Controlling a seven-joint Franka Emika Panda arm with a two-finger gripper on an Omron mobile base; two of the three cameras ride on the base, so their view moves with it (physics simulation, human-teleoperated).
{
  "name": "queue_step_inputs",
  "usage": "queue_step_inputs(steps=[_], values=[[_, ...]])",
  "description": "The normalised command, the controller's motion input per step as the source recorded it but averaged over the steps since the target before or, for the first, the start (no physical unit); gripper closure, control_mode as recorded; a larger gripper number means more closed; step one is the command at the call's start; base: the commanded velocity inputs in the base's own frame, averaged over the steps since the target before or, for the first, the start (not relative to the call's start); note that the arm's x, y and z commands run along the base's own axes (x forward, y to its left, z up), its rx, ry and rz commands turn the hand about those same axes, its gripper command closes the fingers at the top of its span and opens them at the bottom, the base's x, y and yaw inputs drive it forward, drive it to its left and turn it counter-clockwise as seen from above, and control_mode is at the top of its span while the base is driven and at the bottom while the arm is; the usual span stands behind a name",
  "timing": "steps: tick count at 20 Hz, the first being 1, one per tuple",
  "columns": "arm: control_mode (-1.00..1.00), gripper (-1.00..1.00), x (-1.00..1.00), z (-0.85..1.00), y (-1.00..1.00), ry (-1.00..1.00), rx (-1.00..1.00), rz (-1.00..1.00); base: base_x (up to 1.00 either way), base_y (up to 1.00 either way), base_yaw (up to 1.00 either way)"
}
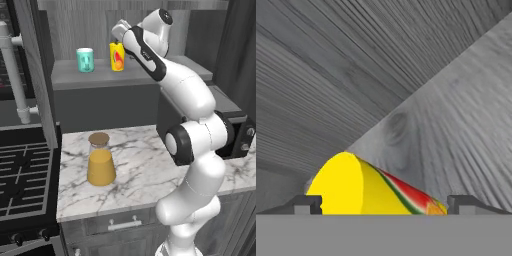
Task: There is a tray on the dining counter. Grab the cup, mug, and pitcher and place them on the tray. The pitcher may be placed next to the tray if it cannot fit the tray.
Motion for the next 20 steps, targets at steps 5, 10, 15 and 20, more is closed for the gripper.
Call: queue_step_inputs(steps=[5,10,15,20], values=[[-1.00,-1.00,-0.02,-0.28,0.00,0.06,0.00,-0.01,0.00,0.00,0.00],[-1.00,-1.00,0.00,-0.26,0.00,0.05,0.00,-0.01,0.00,0.00,0.00],[-1.00,-1.00,-0.10,-0.21,-0.01,0.05,0.00,-0.02,0.00,0.00,0.00],[-1.00,-1.00,-0.30,-0.27,-0.05,0.04,0.00,-0.06,0.00,0.00,0.00]])
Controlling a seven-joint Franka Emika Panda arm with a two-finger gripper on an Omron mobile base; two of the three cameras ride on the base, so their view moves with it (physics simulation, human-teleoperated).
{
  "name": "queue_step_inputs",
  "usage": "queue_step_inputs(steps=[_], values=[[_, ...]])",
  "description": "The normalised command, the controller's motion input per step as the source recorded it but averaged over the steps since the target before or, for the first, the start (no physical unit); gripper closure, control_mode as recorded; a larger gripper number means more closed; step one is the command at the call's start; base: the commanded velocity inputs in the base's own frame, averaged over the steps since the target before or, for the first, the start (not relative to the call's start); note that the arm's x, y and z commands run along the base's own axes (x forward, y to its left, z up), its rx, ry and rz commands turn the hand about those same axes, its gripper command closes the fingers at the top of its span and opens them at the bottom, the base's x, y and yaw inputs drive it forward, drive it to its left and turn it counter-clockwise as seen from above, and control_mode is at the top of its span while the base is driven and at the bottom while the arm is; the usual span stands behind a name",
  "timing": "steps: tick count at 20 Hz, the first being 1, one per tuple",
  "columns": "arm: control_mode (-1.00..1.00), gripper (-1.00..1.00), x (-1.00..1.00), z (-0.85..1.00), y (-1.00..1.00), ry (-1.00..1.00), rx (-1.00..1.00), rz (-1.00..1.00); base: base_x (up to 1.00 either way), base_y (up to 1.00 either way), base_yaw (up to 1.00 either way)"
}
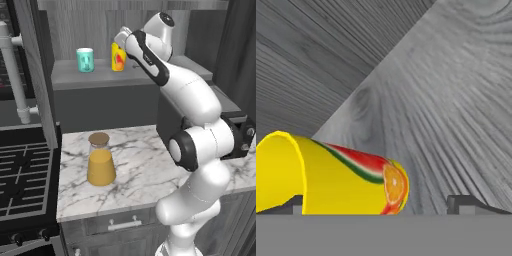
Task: There is a tray on the dining counter. Grab the cup, mug, and pitcher and place them on the tray. The pitcher may be placed next to the tray if it cannot fit the tray.
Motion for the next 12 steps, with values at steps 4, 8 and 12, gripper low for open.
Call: queue_step_inputs(steps=[4,8,12], values=[[-1.00,1.00,-0.11,-0.33,0.00,0.05,0.00,-0.07,0.00,0.00,0.00],[-1.00,1.00,0.00,-0.30,0.00,0.04,0.00,-0.05,0.00,0.00,0.00],[-1.00,1.00,0.00,-0.21,0.00,0.01,0.00,-0.03,0.00,0.00,0.00]])
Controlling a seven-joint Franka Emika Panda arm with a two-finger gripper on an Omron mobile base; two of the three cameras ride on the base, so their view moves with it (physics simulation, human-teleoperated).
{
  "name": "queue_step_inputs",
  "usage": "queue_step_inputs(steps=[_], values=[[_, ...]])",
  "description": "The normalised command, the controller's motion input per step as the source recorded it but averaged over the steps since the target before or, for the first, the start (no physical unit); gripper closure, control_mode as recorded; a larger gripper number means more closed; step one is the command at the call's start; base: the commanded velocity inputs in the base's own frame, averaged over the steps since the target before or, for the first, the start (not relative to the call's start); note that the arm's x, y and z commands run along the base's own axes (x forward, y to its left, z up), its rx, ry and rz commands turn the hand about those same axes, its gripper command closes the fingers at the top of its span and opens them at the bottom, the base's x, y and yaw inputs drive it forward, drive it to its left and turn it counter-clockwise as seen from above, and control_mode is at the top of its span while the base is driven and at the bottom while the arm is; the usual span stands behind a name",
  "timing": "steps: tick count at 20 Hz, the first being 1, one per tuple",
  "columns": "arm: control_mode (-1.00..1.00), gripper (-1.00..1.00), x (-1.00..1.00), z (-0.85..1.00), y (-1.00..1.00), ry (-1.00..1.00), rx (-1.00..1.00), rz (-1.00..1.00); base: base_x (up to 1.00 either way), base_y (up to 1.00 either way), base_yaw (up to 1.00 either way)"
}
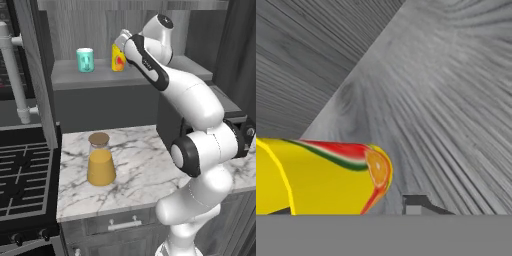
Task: There is a tray on the dining counter. Grab the cup, mug, and pitcher and place them on the tray. The pitcher may be placed next to the tray if it cannot fit the tray.
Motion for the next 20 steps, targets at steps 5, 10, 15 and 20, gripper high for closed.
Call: queue_step_inputs(steps=[5,10,15,20], values=[[-1.00,1.00,0.00,-0.10,0.00,0.00,0.00,-0.02,0.00,0.00,0.00],[-1.00,1.00,0.00,-0.05,0.00,0.00,0.00,-0.03,0.00,0.00,0.00],[-1.00,1.00,-0.01,0.00,-0.01,0.00,0.00,-0.04,0.00,0.00,0.00],[-1.00,1.00,-0.21,-0.01,-0.09,0.00,0.00,-0.07,0.00,0.00,0.00]])
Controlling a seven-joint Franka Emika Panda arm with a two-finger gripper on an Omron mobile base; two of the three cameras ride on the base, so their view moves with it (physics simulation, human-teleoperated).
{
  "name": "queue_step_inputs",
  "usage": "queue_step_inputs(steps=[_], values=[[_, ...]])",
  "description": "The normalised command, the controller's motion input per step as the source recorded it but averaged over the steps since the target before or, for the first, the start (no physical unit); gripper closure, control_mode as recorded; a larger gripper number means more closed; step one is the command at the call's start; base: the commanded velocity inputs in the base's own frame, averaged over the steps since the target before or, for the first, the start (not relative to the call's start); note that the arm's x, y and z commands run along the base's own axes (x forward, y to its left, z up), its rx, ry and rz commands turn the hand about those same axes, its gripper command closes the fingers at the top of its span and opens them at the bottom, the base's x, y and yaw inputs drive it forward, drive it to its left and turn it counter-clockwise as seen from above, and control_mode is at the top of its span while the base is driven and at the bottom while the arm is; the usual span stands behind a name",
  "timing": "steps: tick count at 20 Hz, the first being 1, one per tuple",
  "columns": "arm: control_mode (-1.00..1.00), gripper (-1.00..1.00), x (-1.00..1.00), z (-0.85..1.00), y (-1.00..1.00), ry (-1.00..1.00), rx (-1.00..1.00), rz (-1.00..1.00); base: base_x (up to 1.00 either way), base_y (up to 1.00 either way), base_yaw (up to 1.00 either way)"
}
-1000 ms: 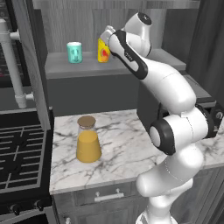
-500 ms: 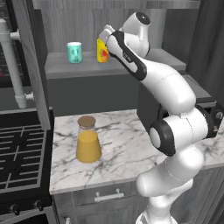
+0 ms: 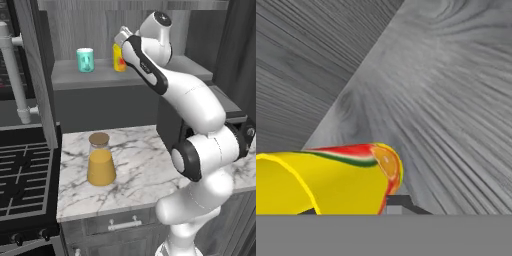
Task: There is a tray on the dining counter. Grab the cup, mug, and pitcher and place them on the tray. The pitcher may be placed next to the tray if it cannot fit the tray.
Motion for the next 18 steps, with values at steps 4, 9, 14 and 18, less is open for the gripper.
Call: queue_step_inputs(steps=[4,9,14,18], values=[[-1.00,1.00,-0.42,-0.10,-0.20,0.00,0.00,-0.10,0.00,0.00,0.00],[-1.00,1.00,-0.60,-0.14,-0.29,0.00,0.03,-0.10,0.00,0.00,0.00],[-1.00,1.00,-0.86,-0.17,-0.43,0.00,0.07,-0.10,0.00,0.00,0.00],[-1.00,1.00,-0.99,-0.11,-0.44,0.00,0.06,-0.11,0.00,0.00,0.00]])
